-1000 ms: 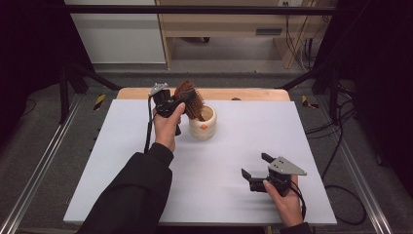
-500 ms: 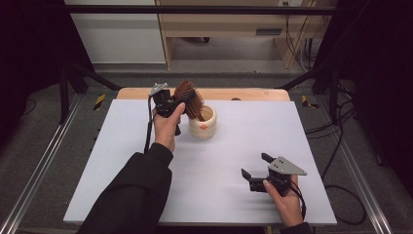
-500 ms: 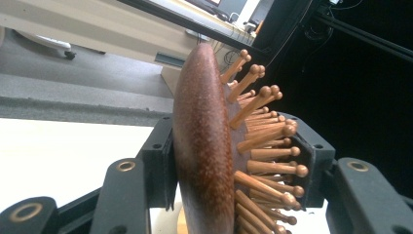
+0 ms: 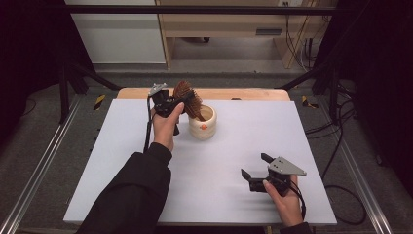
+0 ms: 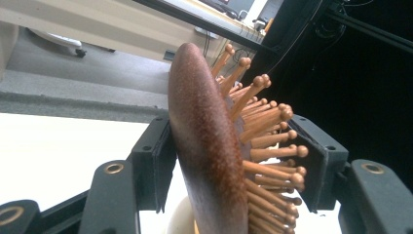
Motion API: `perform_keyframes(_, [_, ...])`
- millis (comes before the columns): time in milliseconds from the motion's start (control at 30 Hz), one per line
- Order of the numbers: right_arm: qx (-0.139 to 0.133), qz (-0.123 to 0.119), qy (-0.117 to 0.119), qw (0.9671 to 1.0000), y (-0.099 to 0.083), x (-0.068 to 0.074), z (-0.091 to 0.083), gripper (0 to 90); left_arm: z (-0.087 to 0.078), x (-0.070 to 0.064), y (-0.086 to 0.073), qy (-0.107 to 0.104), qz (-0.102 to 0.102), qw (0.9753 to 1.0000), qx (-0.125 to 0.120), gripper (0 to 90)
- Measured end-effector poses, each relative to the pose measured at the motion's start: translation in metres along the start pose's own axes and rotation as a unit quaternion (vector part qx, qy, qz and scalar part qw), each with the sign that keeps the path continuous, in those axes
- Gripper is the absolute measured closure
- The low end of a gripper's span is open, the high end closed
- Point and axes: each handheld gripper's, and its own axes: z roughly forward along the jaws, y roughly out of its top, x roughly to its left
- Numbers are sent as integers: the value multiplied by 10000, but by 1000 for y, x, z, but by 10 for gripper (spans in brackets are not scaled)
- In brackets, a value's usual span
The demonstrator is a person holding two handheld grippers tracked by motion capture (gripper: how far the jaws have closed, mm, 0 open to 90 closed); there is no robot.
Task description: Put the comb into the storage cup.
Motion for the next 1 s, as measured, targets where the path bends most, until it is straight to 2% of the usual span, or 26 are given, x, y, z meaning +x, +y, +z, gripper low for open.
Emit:
perform_keyframes(367, [7,-7,13,10000,0,1,1,54,0,-1,-2,27,106,9999,19,380])
perform_keyframes(633, [9,-6,11,10000,0,1,1,55,0,-3,-3,23,171,9999,6,325])
perform_keyframes(767, [8,-5,11,10000,0,1,1,55,-1,-5,-5,92,364,9993,24,284])
perform_keyframes(1000, [10,-13,11,10000,0,1,1,54,-3,-7,-6,109,401,9991,21,243])
